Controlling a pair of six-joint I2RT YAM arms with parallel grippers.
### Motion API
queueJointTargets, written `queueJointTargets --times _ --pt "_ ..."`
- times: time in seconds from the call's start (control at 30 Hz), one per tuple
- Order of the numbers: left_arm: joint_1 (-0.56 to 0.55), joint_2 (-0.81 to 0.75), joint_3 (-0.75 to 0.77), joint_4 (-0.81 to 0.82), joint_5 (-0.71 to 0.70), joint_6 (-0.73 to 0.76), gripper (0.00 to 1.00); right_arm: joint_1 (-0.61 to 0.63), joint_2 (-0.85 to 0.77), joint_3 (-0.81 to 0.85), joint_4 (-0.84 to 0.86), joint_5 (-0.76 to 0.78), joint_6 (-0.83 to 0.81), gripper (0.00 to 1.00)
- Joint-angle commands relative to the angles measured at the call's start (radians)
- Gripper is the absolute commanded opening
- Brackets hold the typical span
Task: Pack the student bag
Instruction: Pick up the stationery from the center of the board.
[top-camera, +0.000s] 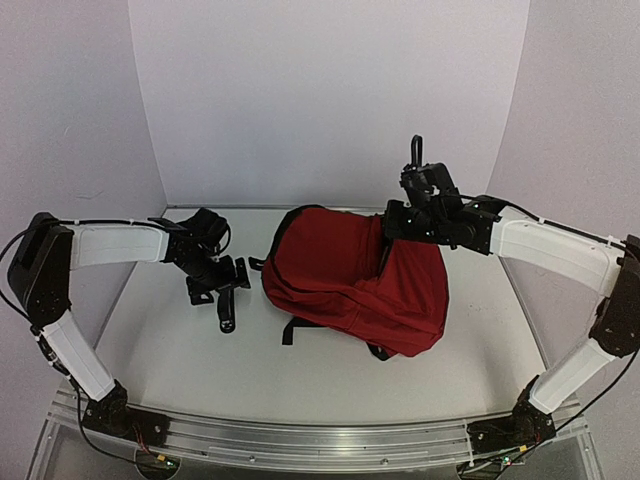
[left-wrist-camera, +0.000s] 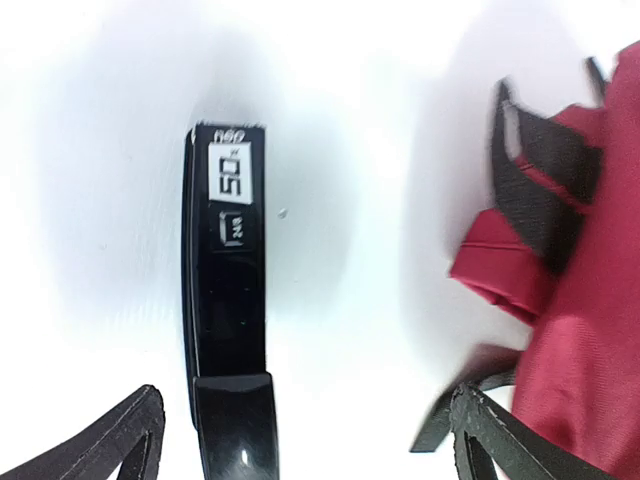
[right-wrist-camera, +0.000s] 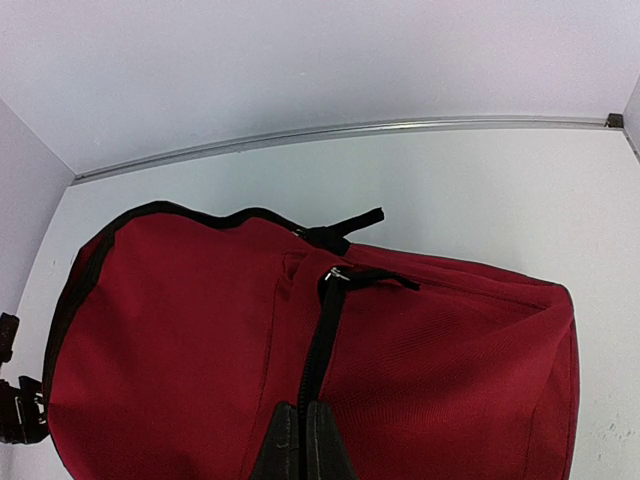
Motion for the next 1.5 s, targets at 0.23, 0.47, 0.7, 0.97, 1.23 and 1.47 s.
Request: queueJointTargets --times 0.23,0.47,0.7,0.97,1.23,1.47 --pt "-0.005 0.072 -0.038 0.010 0.019 -0.019 0.68 0.007 -0.017 0.004 0.075 -0.004 -0.004 0.00" --pt "-0.005 0.059 -0.058 -0.008 -0.008 -0.030 0.31 0.006 -0.016 0.002 0.076 0.000 -0.004 0.00" --pt "-0.005 0.007 -0.066 -0.050 -0.042 -0.019 0.00 0.007 -0.026 0.004 0.076 0.001 -0.002 0.00" --pt "-0.005 -0.323 -0.087 0.037 0.039 0.042 0.00 0.006 -0.060 0.005 0.105 -0.091 -0.037 0.00" --pt "-0.019 -0.442 -0.069 0.285 0.504 0.074 0.00 0.008 -0.073 -0.001 0.193 -0.289 -0.062 0.00" --pt "-0.165 -0.214 0.032 0.529 0.649 0.003 0.00 0.009 -0.095 -0.034 0.286 -0.448 -0.075 0.00"
